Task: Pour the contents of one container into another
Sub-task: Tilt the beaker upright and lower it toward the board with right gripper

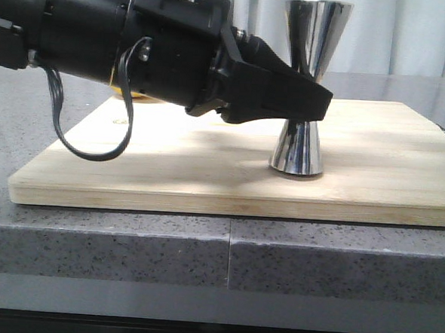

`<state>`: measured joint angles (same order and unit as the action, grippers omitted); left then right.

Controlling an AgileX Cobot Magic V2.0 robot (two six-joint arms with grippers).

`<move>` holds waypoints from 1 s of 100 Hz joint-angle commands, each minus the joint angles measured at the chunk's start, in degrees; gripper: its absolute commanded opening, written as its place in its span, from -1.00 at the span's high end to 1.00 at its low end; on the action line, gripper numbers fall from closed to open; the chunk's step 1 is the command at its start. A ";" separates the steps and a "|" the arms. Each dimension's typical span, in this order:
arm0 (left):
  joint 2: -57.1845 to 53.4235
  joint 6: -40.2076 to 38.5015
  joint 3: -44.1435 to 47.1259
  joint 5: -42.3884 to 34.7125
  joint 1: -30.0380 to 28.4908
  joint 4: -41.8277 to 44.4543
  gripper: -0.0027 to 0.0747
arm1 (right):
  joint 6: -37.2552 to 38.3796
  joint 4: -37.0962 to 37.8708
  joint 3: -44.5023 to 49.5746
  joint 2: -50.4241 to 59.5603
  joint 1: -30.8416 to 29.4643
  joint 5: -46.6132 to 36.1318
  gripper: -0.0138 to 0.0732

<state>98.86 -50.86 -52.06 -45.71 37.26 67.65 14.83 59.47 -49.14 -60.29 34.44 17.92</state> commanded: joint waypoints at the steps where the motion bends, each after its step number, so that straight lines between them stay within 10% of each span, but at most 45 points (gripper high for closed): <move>1: -3.18 -0.36 -1.51 -4.46 -0.01 -2.80 0.99 | 4.37 1.28 -2.15 1.48 -3.14 -4.29 0.13; 45: -3.26 -0.36 -1.63 -4.72 -0.01 -2.80 0.99 | 18.20 0.06 -2.15 -2.95 -21.51 -25.33 0.13; 100: -3.31 -0.36 -2.09 -4.93 -1.72 -2.32 0.99 | 18.60 -4.00 -2.03 -17.64 -29.79 -45.15 0.13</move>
<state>98.86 -50.86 -52.18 -46.44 36.22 68.18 33.32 57.73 -49.24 -77.82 6.00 -20.76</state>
